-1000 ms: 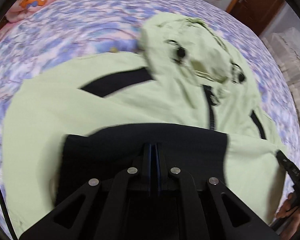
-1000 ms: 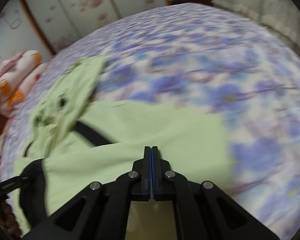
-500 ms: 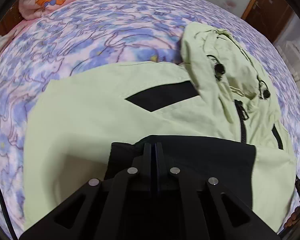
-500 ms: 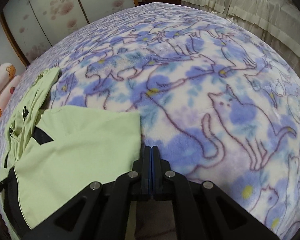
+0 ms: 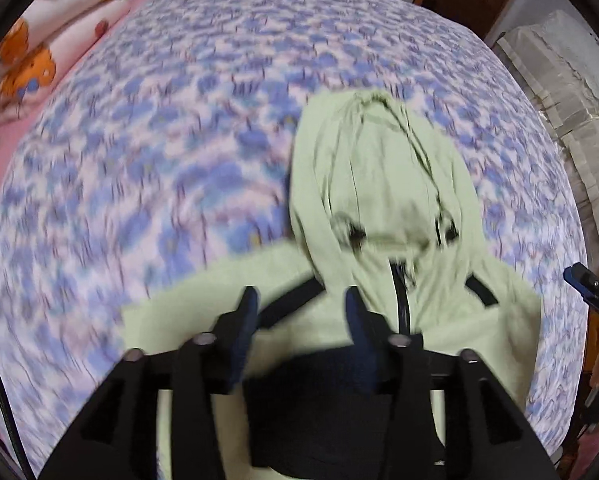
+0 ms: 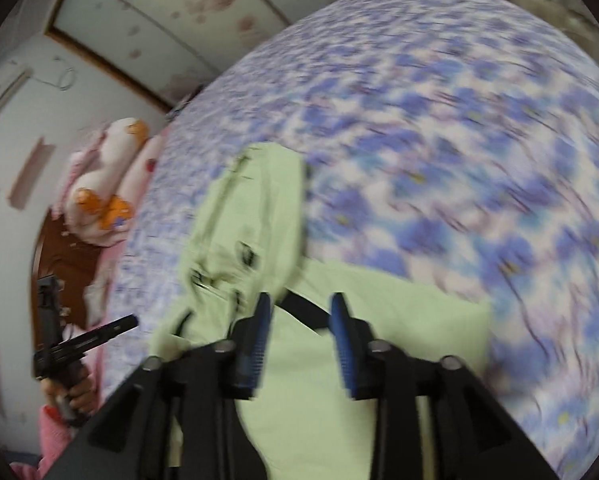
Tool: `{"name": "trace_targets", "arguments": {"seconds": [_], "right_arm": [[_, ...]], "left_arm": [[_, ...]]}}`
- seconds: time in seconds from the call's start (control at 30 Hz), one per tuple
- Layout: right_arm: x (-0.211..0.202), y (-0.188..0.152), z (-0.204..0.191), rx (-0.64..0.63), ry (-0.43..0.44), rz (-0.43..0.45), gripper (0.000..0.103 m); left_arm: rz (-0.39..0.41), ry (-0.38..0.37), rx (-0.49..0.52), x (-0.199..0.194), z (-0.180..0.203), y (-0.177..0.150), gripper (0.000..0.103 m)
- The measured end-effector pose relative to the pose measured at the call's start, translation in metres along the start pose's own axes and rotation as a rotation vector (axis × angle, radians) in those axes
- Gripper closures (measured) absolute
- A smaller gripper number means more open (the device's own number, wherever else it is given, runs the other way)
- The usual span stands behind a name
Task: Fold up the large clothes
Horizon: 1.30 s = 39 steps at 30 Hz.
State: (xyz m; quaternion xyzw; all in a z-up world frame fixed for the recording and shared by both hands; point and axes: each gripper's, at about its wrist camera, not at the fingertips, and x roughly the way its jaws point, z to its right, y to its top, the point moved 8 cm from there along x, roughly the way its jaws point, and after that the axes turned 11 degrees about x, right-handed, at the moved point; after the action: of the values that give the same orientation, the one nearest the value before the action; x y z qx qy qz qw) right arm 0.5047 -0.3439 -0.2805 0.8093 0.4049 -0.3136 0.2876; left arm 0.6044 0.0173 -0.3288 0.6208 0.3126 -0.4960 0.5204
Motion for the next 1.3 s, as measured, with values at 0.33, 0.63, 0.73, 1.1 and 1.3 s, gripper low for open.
{"name": "trace_targets", "arguments": {"seconds": [0.33, 0.63, 0.73, 1.1, 1.3], "right_arm": [[0.095, 0.095, -0.042, 0.038, 0.007, -0.068, 0.065], [0.187, 0.115, -0.019, 0.072, 0.034, -0.107, 0.065], [0.203, 0.113, -0.011, 0.101, 0.108, -0.101, 0.065], [0.219, 0.135, -0.004, 0.054, 0.182, -0.034, 0.071], [0.208, 0.138, 0.005, 0.078, 0.166, -0.02, 0.07]], "left_arm": [[0.007, -0.05, 0.045, 0.044, -0.025, 0.109, 0.048], [-0.005, -0.143, 0.014, 0.14, -0.023, 0.138, 0.048], [-0.023, -0.142, -0.015, 0.177, -0.027, 0.131, 0.048], [0.116, -0.22, -0.102, 0.21, -0.032, 0.147, 0.049], [0.122, -0.23, -0.152, 0.211, -0.027, 0.155, 0.076]]}}
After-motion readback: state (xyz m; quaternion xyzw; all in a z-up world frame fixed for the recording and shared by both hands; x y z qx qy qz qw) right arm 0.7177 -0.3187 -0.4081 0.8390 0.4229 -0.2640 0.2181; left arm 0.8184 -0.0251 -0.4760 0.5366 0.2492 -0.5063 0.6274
